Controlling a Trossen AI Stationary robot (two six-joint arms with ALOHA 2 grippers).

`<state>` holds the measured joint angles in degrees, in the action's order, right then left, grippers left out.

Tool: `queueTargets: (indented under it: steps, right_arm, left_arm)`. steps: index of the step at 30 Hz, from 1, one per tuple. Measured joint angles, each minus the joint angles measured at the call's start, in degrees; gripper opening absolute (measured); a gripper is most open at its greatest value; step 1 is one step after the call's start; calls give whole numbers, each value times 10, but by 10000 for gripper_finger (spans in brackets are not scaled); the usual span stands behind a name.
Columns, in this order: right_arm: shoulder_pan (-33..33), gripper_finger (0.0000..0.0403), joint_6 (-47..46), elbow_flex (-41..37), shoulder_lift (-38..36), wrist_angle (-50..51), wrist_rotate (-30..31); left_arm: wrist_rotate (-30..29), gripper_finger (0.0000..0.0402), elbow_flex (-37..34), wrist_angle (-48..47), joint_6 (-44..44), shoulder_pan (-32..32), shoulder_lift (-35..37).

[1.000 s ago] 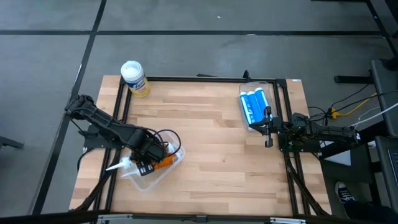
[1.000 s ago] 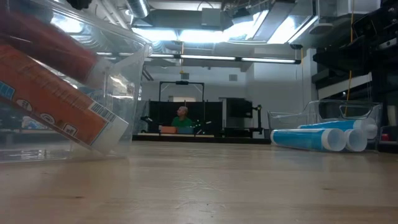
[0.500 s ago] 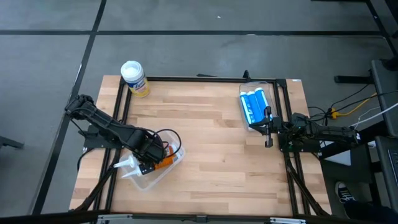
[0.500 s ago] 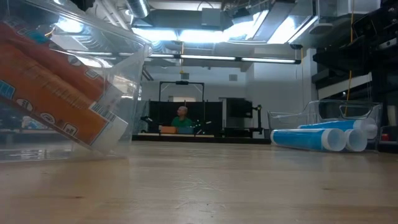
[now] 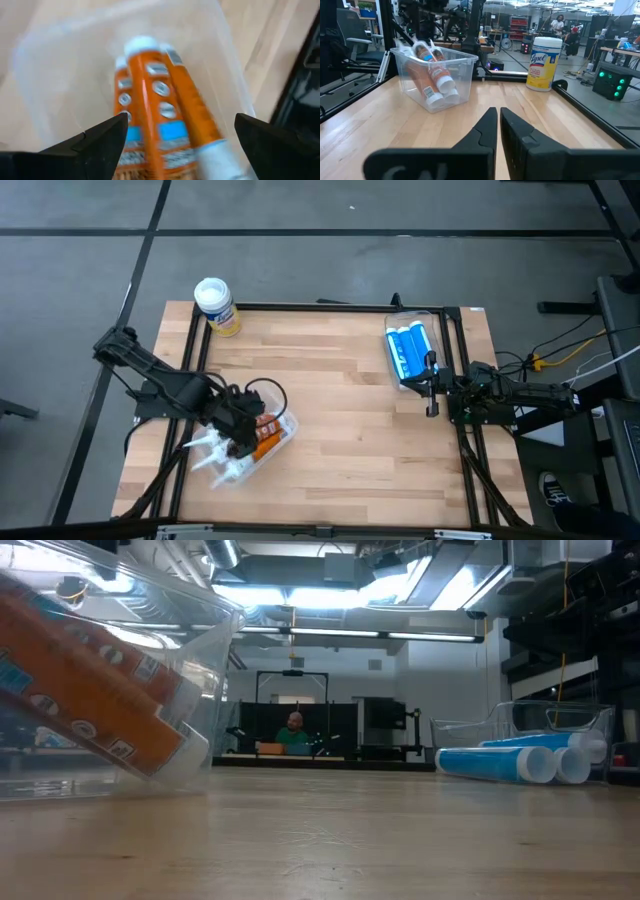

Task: Pick & place silicon tubes, Sealant and Lysol wipes
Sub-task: Return to Home Position

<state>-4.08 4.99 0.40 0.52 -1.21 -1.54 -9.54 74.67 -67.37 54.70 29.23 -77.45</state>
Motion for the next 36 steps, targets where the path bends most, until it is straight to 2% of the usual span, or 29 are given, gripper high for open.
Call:
queueTargets:
  steps: [6, 15, 17, 22, 25, 30, 36]
  right_arm:
    - [0, 25, 0, 0, 0, 0, 0]
    - [0, 25, 0, 0, 0, 0, 0]
    - [0, 25, 0, 0, 0, 0, 0]
    - [0, 25, 0, 0, 0, 0, 0]
    - [0, 25, 0, 0, 0, 0, 0]
    - [0, 25, 0, 0, 0, 0, 0]
    - [0, 25, 0, 0, 0, 0, 0]
  left_arm:
    - [-68, 357, 0, 0, 1, 0, 29]
    - [-90, 357, -2, -1, 1, -6, 69]
    - [-121, 359, -7, -1, 0, -6, 85]
    - [-256, 357, -30, -2, 0, -10, 131]
    - [-301, 358, -49, -1, -10, -31, 160]
    - [-297, 357, -95, 15, -83, -88, 213]
    - [-279, 357, -193, 173, -234, -160, 286]
